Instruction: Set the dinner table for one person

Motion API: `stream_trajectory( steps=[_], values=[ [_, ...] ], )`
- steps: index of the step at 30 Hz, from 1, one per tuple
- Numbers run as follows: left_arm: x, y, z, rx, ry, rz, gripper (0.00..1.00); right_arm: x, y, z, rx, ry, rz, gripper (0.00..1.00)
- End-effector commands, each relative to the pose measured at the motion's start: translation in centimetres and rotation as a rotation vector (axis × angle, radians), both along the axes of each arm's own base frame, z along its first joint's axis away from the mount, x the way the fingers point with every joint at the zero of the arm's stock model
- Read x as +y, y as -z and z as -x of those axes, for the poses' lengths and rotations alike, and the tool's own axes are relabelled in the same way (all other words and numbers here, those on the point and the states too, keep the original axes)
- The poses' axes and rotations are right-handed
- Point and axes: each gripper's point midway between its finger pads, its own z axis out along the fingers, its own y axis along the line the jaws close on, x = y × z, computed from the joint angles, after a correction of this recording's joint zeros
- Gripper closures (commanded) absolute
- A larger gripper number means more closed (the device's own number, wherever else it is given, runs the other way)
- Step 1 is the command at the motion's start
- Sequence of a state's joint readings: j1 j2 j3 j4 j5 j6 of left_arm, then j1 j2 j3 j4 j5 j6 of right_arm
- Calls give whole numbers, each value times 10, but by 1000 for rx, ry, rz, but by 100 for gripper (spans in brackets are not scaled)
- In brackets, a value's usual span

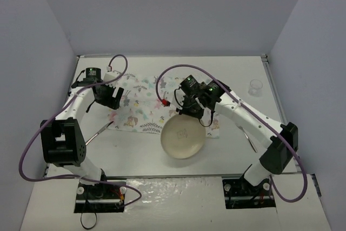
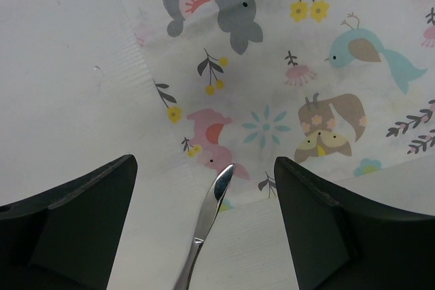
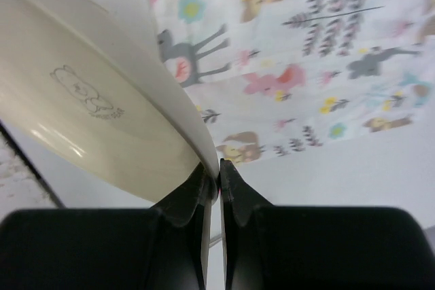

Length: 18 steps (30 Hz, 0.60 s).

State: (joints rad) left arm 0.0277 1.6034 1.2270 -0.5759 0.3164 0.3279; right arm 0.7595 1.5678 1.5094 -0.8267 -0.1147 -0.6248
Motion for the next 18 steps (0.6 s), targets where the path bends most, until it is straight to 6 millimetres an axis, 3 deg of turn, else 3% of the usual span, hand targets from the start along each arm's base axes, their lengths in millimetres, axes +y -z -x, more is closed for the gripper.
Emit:
stream_trajectory(
  steps=[1,2,6,9,13,18],
  values=[
    [3,-17,-15,-64,-7,2,20,18,-34,-45,-66,12,-114,100],
    [3,-17,-15,-60,-6,3,20,23,-30,-57,-45,19,-128,100],
    [3,-16,-12,-59,-7,1,20,47,-46,-106,-91,31,-194,100],
    [5,-18,-12,-74,-14,4,20,67,-48,-130,-98,34,-262,100],
    [6,-14,-11,-62,-11,4,20,87,-28,-152,-80,22,-267,100],
    [8,-7,-11,-49,-6,5,20,97,-2,-172,-48,36,-263,100]
  ],
)
